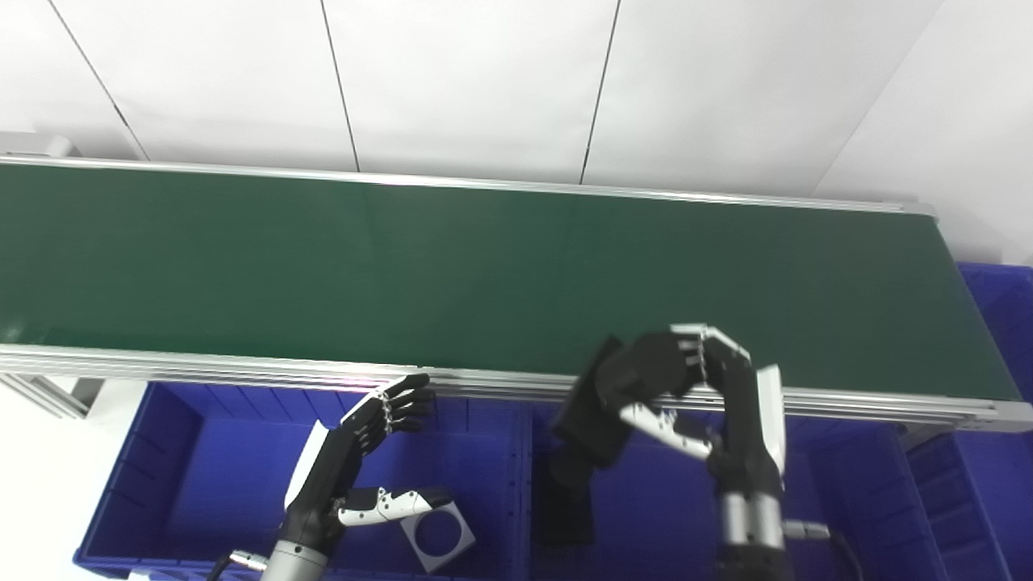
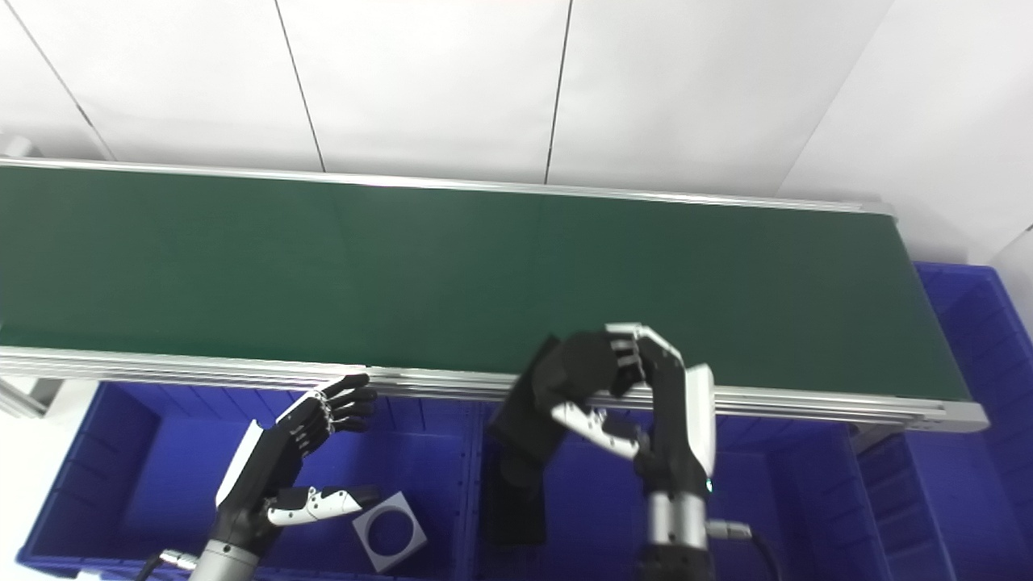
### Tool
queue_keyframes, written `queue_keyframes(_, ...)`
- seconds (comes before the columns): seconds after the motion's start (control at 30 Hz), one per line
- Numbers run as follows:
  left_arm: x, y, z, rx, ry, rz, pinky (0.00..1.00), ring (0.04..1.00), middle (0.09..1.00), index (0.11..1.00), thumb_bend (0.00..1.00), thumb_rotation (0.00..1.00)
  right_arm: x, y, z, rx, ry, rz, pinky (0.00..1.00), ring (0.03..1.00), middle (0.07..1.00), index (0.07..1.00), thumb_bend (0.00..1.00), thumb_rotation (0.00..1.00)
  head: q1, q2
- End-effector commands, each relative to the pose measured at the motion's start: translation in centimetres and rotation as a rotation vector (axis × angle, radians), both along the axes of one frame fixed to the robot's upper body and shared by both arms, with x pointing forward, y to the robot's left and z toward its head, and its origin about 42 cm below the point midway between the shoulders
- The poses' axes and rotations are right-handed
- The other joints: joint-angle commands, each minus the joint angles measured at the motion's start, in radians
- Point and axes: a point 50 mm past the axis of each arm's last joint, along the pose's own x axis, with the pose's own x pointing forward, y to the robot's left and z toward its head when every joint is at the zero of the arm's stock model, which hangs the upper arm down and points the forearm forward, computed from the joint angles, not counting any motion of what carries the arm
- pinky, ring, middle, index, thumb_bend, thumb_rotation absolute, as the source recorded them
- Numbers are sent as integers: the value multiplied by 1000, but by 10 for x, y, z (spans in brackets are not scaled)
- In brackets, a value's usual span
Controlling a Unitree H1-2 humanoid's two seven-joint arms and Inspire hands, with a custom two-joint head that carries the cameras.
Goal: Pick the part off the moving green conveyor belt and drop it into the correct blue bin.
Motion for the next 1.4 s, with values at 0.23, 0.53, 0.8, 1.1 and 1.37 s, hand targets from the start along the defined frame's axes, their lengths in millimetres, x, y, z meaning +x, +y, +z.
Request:
queue_keyframes(0.23, 15, -5, 18, -16, -108, -27, 671, 731, 775, 811, 801, 260, -3, -17, 3, -194, 88, -14, 294, 356, 479, 491, 524, 0, -14, 24)
queue_keyframes(0.53, 13, -1, 14, -23, -87, -25, 657, 722, 769, 811, 812, 264, -2, -27, 7, -435, 216, 5, 251, 329, 477, 490, 524, 0, -32, 34)
queue_keyframes(0.8, 15, 0, 13, -31, -86, -23, 650, 716, 764, 809, 816, 254, 4, -25, 5, -548, 324, 97, 427, 493, 460, 541, 520, 0, -33, 31)
queue_keyframes(1.1, 16, -1, 12, -31, -82, -25, 652, 720, 766, 807, 812, 251, 2, -17, -5, -572, 327, 261, 760, 908, 944, 899, 862, 216, -33, 21)
queue_keyframes(1.37, 12, -3, 12, -22, -78, -30, 655, 724, 769, 806, 809, 256, -5, -15, -9, -515, 275, 256, 865, 992, 1000, 998, 854, 241, -15, 6)
